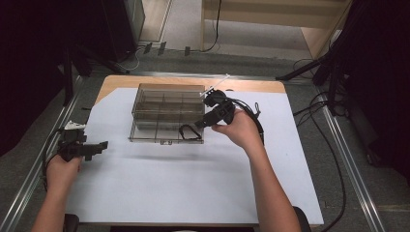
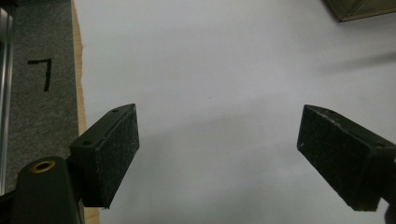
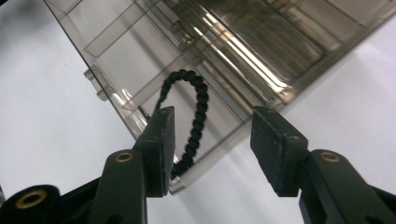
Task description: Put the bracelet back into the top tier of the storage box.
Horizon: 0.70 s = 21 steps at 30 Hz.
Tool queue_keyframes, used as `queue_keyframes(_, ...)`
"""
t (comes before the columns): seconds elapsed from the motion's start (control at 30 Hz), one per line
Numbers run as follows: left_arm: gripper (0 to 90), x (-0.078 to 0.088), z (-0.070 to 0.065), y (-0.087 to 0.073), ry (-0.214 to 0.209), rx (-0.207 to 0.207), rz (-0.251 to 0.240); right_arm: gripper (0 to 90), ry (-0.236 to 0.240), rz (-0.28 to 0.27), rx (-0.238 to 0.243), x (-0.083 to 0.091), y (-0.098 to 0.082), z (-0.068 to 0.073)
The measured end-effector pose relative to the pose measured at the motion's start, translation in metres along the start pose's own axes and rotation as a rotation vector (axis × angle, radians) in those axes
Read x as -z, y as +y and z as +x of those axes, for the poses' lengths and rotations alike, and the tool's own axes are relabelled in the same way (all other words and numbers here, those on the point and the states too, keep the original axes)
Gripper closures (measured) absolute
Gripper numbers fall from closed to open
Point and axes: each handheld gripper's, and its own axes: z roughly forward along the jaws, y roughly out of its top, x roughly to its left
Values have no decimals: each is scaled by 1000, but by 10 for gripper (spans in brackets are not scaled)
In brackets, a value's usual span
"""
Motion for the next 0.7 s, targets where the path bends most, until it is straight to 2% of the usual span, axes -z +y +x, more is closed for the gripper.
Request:
queue_keyframes(0.43,140,-4,-4,6,-10,-15,4,490,-44,-57,-47,17,-22,-31)
queue_keyframes(0.53,140,-6,-5,7,-15,-20,3,491,-63,-65,-67,19,-30,-40)
queue_keyframes(0.7,141,-9,-7,11,-23,-29,4,488,-99,-83,-73,22,-43,-54)
